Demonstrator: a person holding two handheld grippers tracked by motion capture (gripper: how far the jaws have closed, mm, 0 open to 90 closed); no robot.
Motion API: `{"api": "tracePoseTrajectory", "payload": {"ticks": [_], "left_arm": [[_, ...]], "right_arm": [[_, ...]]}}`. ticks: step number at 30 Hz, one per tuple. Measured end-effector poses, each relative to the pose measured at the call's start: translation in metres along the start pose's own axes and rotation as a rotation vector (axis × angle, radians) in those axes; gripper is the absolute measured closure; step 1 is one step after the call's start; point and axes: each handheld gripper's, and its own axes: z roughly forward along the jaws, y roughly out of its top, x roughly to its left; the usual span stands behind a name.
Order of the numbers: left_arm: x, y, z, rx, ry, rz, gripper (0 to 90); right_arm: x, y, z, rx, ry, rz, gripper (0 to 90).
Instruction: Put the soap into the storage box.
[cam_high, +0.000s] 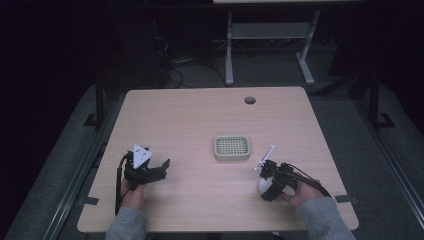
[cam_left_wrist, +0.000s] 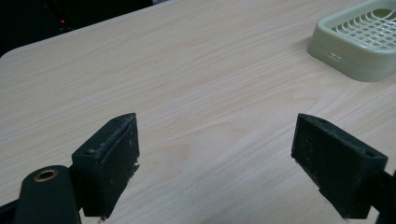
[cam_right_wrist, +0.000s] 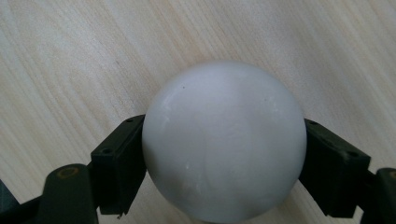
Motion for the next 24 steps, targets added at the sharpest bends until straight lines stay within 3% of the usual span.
{"api": "tracePoseTrajectory", "payload": {"ticks": [3,14,24], "left_arm": [[0.001,0.000,0.000,-0.003,0.006,0.013,14.8],[0.001,0.000,0.000,0.003,0.008,0.001,14.8],[0.000,0.000,0.000,-0.001,0.005,0.015,14.8]], "right_arm": [[0.000,0.000,0.000,-0.001,-0.001,-0.002,22.8],[-0.001,-0.002,-0.001,-0.003,0.007,-0.012,23.4],[-0.004,-0.001,-0.013,-0.039,0.016,-0.012,23.5]]}}
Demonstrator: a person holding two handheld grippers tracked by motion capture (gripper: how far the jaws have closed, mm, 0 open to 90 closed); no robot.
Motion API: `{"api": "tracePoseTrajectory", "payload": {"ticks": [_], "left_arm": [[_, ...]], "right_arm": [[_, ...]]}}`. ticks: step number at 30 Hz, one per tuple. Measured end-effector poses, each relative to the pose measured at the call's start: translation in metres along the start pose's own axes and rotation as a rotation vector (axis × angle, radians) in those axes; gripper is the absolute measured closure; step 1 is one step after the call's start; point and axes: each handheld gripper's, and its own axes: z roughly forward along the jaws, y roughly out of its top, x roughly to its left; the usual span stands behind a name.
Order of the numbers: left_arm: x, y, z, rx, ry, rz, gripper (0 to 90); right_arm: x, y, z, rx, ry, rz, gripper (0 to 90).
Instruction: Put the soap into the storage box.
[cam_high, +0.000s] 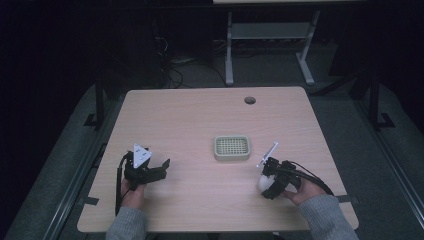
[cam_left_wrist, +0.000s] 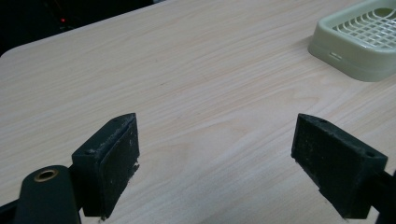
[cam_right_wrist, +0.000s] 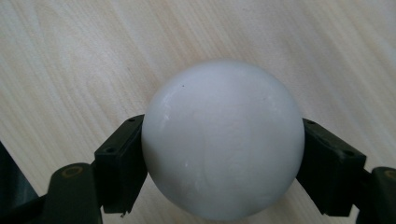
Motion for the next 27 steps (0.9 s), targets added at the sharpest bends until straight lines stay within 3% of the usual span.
{"api": "tracePoseTrajectory", "payload": {"ticks": [11,27], "left_arm": [[0.000,0.000,-0.001,0.002,-0.005,-0.006,14.8],[-0.001,0.000,-0.001,0.000,-0.006,0.000,14.8]], "right_arm": [[-0.005,0.011,-0.013,-0.041,0.012,-0.002,23.4],[-0.012,0.032,-0.031,-0.053,0.009,-0.021,23.5]]}}
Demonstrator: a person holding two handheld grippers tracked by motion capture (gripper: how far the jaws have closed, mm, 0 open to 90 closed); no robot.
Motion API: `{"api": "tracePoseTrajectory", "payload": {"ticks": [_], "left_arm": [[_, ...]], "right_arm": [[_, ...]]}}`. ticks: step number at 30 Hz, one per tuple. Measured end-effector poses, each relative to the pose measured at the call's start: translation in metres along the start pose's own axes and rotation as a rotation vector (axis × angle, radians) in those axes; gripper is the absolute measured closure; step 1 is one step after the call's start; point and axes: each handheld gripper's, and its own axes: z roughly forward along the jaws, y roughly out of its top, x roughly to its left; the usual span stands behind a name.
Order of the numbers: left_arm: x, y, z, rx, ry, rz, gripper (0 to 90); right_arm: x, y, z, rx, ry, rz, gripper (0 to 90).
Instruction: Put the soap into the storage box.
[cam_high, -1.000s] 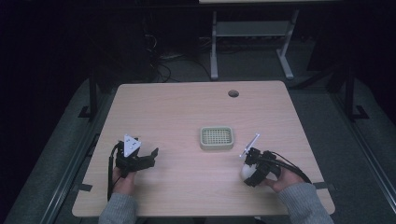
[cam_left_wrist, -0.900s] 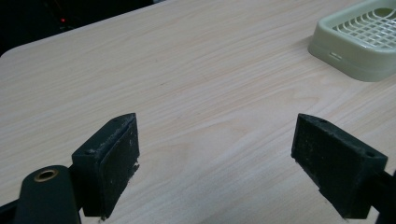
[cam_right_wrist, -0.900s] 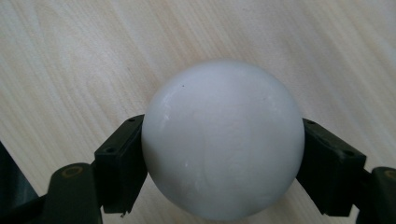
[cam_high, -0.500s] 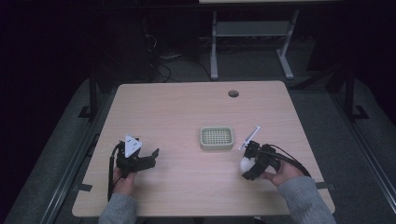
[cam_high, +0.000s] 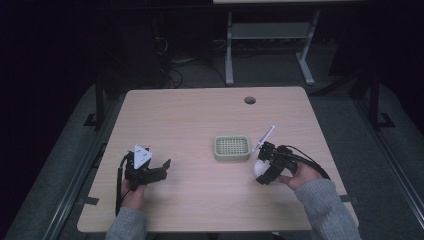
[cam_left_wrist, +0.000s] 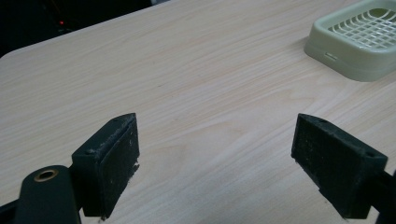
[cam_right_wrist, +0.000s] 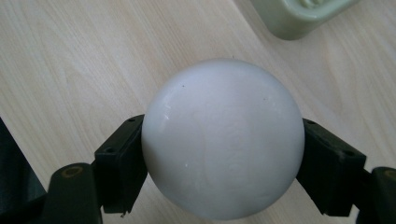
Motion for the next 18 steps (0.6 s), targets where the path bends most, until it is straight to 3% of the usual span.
{"api": "tracePoseTrajectory", "payload": {"ticks": [18], "left_arm": [[-0.001,0.000,0.001,-0.004,0.001,0.001,14.8]], "right_arm": [[-0.007,0.026,-0.010,0.011,0.012,-0.022,23.5]]}}
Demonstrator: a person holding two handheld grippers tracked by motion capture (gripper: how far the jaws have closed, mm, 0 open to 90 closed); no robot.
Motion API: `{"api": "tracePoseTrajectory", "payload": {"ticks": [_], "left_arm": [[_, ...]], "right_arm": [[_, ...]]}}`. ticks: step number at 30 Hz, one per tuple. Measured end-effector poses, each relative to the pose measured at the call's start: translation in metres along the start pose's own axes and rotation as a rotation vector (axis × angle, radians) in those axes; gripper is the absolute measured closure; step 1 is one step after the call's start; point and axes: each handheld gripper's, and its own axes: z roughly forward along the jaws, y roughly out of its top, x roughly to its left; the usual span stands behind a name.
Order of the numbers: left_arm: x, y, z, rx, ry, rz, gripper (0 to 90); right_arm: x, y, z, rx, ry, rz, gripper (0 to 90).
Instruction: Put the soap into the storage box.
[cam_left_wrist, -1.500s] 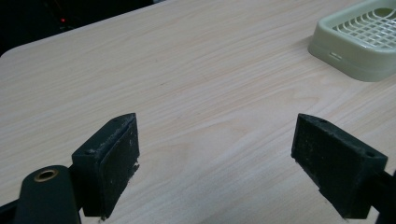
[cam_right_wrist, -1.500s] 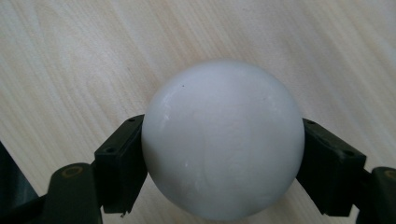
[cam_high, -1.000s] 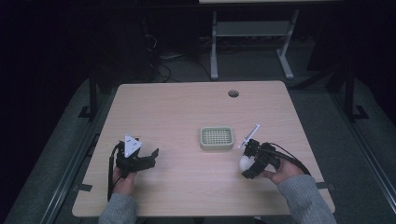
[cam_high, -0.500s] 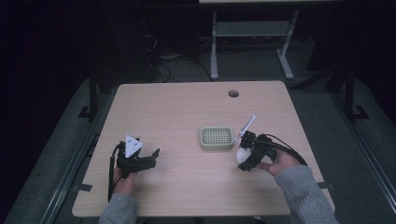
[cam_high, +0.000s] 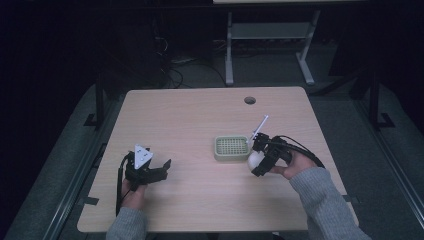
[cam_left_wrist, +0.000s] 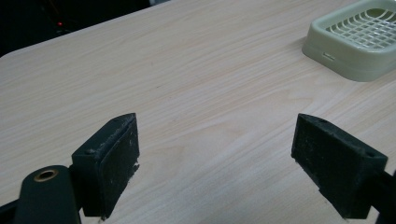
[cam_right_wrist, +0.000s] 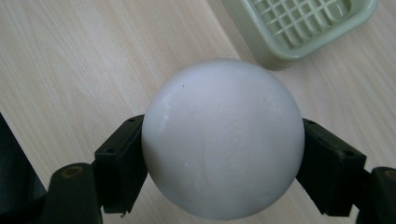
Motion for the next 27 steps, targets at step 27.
{"api": "tracePoseTrajectory", "payload": {"ticks": [27], "left_arm": [[0.001,0.000,-0.001,-0.001,0.007,0.006,14.8]], "right_arm": [[-0.010,0.034,-0.005,0.010,0.002,-0.027,23.5]]}}
